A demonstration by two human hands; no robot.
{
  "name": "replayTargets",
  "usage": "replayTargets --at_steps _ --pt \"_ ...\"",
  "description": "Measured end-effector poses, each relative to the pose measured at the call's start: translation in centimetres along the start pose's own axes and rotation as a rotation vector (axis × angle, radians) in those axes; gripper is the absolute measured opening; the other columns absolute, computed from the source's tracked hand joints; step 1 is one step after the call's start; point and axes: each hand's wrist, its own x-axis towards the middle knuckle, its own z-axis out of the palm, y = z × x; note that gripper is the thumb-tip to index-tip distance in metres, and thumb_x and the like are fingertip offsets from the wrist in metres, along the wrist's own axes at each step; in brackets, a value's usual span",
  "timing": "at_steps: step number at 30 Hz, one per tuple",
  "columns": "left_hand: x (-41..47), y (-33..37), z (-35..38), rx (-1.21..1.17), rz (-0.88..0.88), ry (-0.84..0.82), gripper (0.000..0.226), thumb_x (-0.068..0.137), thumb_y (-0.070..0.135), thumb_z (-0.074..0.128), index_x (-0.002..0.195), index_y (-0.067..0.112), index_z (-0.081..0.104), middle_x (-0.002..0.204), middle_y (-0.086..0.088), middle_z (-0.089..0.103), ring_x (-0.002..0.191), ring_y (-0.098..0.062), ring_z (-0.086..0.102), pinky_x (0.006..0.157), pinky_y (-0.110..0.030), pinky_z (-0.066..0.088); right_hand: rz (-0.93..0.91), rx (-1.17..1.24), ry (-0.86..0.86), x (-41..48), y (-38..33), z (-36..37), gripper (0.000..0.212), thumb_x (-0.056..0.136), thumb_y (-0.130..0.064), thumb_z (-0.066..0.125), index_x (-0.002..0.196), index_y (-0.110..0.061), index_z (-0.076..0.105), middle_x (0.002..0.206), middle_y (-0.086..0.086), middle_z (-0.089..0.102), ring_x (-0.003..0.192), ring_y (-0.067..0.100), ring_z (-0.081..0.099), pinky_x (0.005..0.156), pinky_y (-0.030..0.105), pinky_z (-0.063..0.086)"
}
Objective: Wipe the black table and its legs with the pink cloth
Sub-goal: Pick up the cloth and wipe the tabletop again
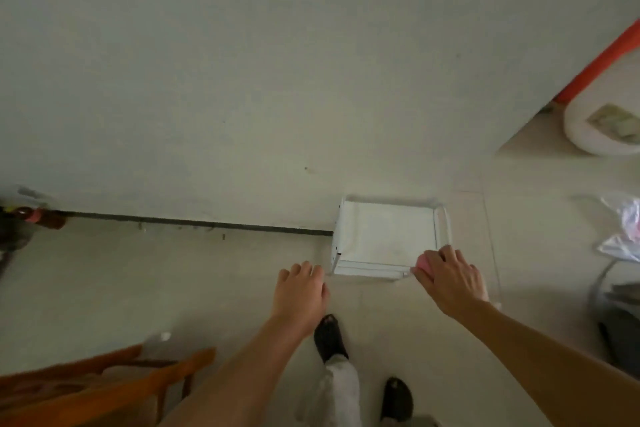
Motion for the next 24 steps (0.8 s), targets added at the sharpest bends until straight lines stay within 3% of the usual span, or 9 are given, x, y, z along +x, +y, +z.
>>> replayTargets --at_steps 5,12,15,18,21,24 --pt "8.2 -0.2 1.9 0.019 0.088 -0.022 0.027 0.099 0.031 0.035 0.113 0.016 0.051 0.115 -0.004 0.053 0.106 -0.023 0.049 0.090 -0.037 0.036 0.266 0.152 -0.003 5.1 -1.0 4.1 0.041 0.095 -0.056 0.042 0.110 -0.021 0.058 0.111 0.007 0.055 0.095 0.024 0.055 0.076 0.036 0.042" --pt "18.1 1.2 8.0 -0.158 0.108 0.115 0.037 0.096 0.029 0.045 0.127 0.009 0.044 0.128 -0.011 0.046 0.112 -0.029 0.047 0.086 -0.037 0.040 0.412 0.225 -0.029 12.7 -2.4 11.0 0.044 0.093 -0.057 0.043 0.112 -0.020 0.056 0.108 0.007 0.052 0.092 0.025 0.053 0.086 0.041 0.036" --pt "21.8 1.6 10.8 -0.207 0.045 0.200 0.057 0.097 0.028 0.046 0.145 0.003 0.027 0.148 -0.020 0.031 0.130 -0.035 0.038 0.099 -0.042 0.040 0.483 0.306 -0.030 16.6 -2.6 13.8 0.045 0.091 -0.058 0.046 0.114 -0.019 0.054 0.106 0.007 0.047 0.090 0.025 0.052 0.083 0.039 0.031" --pt "24.3 2.0 13.7 -0.283 0.032 0.251 0.069 0.099 0.030 0.042 0.151 0.001 0.008 0.155 -0.022 0.018 0.137 -0.035 0.032 0.100 -0.041 0.042 0.560 0.484 0.007 19.9 -2.7 16.4 0.051 0.087 -0.059 0.053 0.120 -0.020 0.050 0.110 0.006 0.043 0.098 0.027 0.052 0.083 0.037 0.036" --pt "25.2 2.5 15.6 -0.376 0.036 0.305 0.071 0.099 0.031 0.042 0.151 0.001 0.003 0.155 -0.021 0.019 0.135 -0.034 0.038 0.088 -0.037 0.051 0.527 0.520 0.080 21.1 -3.3 18.0 0.065 0.085 -0.063 0.053 0.136 -0.024 0.040 0.133 0.008 0.037 0.118 0.030 0.045 0.089 0.041 0.041" --pt "25.2 3.2 16.1 -0.396 0.039 0.314 0.070 0.100 0.030 0.041 0.151 0.000 0.004 0.154 -0.020 0.021 0.129 -0.034 0.046 0.080 -0.035 0.054 0.309 0.398 0.120 19.6 -3.5 19.1 0.071 0.092 -0.063 0.041 0.150 -0.026 0.022 0.161 0.007 0.008 0.142 0.032 0.019 0.106 0.049 0.032"
